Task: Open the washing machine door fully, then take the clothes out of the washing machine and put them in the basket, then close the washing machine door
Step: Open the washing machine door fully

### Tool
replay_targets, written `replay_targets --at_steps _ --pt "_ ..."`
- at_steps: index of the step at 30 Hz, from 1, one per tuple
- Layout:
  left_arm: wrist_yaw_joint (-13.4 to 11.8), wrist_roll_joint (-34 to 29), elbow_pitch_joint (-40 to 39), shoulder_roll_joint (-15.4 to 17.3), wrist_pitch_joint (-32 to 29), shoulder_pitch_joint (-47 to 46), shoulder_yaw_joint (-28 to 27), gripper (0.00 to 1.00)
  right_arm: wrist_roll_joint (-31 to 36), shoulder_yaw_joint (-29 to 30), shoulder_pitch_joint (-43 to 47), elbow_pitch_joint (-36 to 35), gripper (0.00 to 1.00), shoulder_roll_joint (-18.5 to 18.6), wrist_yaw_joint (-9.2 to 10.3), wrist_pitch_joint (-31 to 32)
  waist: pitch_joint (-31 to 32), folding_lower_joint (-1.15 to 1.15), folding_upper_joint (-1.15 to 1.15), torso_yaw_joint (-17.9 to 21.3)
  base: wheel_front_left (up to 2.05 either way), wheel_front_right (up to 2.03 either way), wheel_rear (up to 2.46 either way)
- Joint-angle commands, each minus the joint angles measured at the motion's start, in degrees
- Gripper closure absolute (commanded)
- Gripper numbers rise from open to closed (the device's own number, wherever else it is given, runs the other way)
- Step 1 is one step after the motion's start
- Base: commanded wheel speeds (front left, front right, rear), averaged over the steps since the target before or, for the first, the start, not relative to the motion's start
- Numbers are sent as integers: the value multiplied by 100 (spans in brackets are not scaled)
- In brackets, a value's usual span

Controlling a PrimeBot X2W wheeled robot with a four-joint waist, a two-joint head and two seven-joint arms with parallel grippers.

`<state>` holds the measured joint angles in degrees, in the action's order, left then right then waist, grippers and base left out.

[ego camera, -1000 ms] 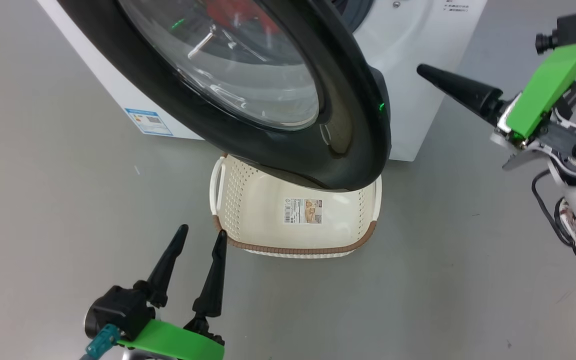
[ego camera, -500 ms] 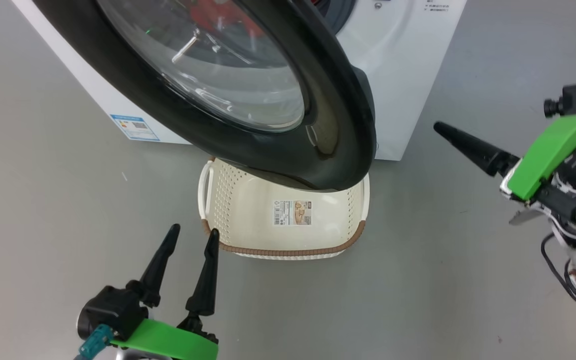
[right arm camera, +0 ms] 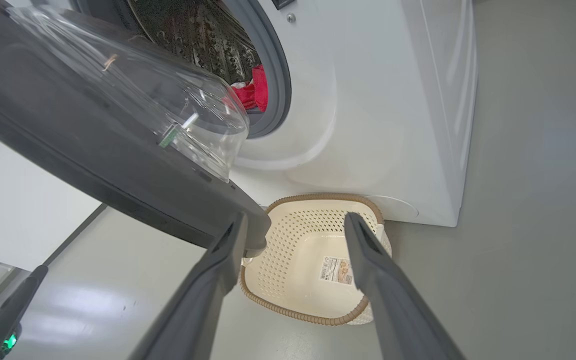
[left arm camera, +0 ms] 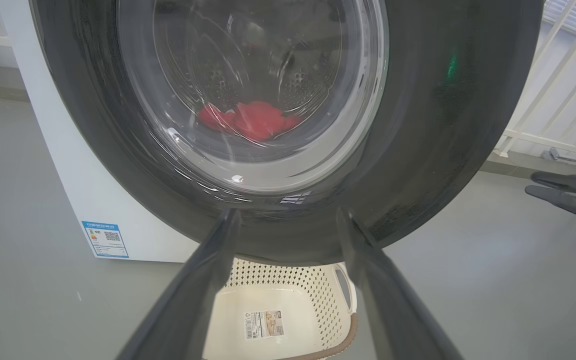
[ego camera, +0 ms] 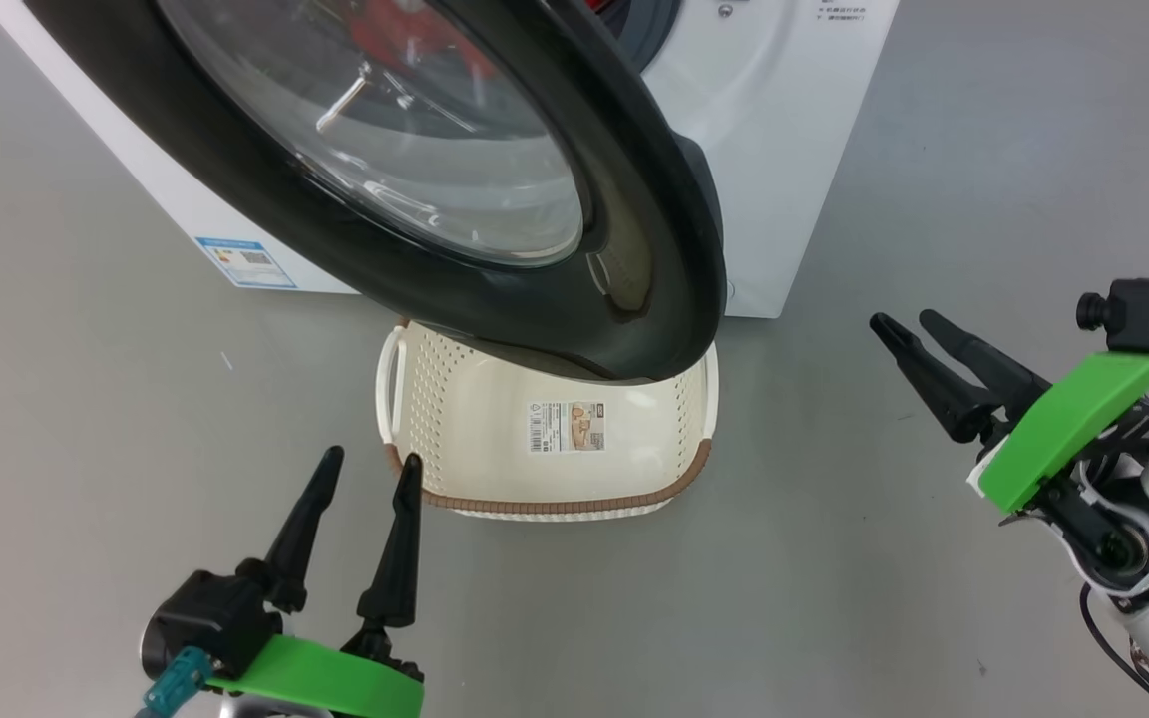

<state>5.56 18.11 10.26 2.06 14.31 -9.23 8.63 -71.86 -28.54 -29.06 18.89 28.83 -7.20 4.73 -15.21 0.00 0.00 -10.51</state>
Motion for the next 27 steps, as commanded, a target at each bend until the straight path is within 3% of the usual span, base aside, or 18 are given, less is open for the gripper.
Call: replay_targets --at_steps 1,8,13,18,27 --pt "21 -56 -116 82 69 44 -205 0 141 -90 157 -166 0 122 -29 -158 6 0 0 5 0 0 0" --pt "21 -59 -111 82 69 68 -225 0 1118 -644 203 -79 0 373 -29 -1520 36 0 0 21 0 0 0" --pt "11 -62 -119 82 69 104 -239 0 1557 -743 240 106 0 372 -29 -1916 63 0 0 40 0 0 0" --pt "14 -68 -122 82 69 123 -245 0 2064 -21 421 107 0 130 -29 -1969 69 0 0 41 0 0 0" --pt "14 -80 -119 82 69 111 -251 0 3652 1579 1249 -364 0 -573 -29 -1972 59 0 0 9 0 0 0"
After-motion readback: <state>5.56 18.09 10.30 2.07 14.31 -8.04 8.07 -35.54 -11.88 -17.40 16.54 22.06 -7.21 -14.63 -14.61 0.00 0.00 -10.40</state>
